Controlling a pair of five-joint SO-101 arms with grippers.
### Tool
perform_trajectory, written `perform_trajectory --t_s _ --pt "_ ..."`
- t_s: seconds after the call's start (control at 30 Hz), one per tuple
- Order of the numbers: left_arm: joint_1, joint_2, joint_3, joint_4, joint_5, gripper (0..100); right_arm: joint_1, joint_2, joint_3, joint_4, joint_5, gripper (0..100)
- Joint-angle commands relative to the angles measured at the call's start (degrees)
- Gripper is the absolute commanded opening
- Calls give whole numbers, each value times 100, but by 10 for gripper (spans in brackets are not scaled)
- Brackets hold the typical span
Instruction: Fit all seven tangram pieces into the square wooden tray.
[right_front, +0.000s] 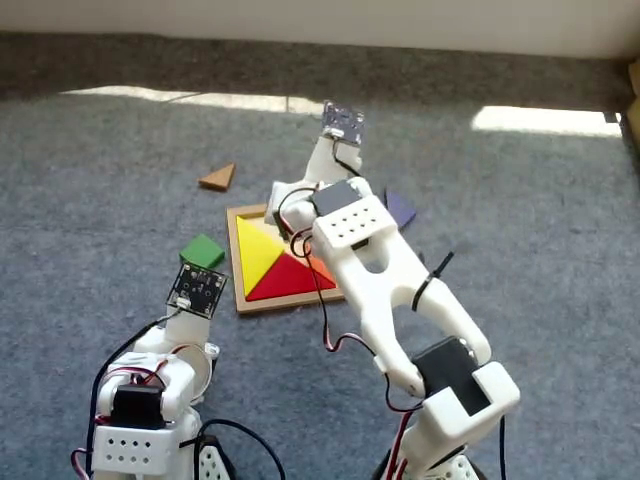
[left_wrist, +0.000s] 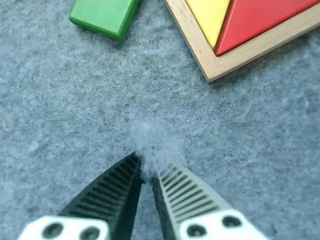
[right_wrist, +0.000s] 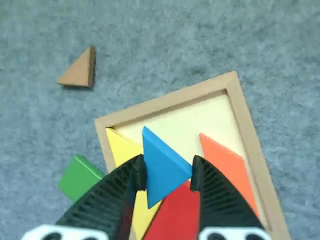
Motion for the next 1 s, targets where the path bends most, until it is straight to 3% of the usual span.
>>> perform_trajectory --t_s 0.0,0.13,0.3,0.5,0.67,0.83,0.97 --pt "-22 -136 110 9 0 5 -207 -84 -330 -796 -123 105" --pt "-22 -136 110 9 0 5 -268 207 -127 -1226 -202 105" --pt "-22 -136 110 9 0 5 -286 1015 -576 -1349 -1952 105" --pt "-22 -136 110 9 0 5 -303 1446 -1174 -1121 -2752 105" --pt "-22 -136 110 9 0 5 -374 1446 -1200 -1121 -2848 111" --pt "-22 -136 110 9 0 5 -470 1446 -1200 -1103 -2822 244" --pt "-22 -136 110 9 0 5 -567 1437 -1226 -567 -2629 255"
